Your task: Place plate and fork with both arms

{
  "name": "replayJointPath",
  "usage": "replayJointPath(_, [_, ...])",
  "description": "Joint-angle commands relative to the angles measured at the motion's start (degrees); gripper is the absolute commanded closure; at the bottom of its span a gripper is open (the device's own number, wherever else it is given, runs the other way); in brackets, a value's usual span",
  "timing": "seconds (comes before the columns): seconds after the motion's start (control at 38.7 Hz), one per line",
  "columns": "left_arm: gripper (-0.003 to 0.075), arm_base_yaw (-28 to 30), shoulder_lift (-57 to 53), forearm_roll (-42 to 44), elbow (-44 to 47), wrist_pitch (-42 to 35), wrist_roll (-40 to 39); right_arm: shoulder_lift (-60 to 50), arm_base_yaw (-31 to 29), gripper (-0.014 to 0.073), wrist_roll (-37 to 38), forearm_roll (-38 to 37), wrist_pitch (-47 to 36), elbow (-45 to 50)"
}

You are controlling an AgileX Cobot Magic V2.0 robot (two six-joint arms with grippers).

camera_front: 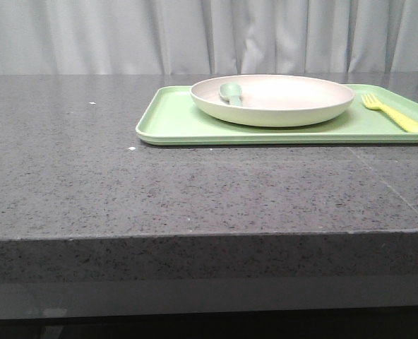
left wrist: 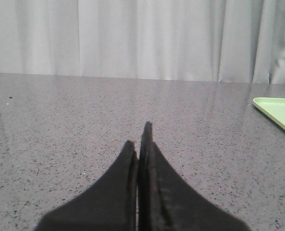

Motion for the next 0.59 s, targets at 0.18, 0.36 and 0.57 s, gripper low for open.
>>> replayJointPath(0.18, [0.0738, 0.0, -1.3, -0.4, 0.1, -4.7, -0.8, -1.1, -1.1, 0.0662, -0.6, -0.6, -4.8, -0.2])
replayJointPath(0.36, [0.0738, 0.0, -1.3, -0.4, 0.1, -4.7, -0.8, -1.1, -1.1, 0.0662, -0.6, -0.6, -4.8, -0.2])
replayJointPath(0.57, [0.0738, 0.0, -1.3, -0.4, 0.1, -4.7, -0.8, -1.0, -1.1, 0.0662, -0.6, -0.6, -4.8, -0.2])
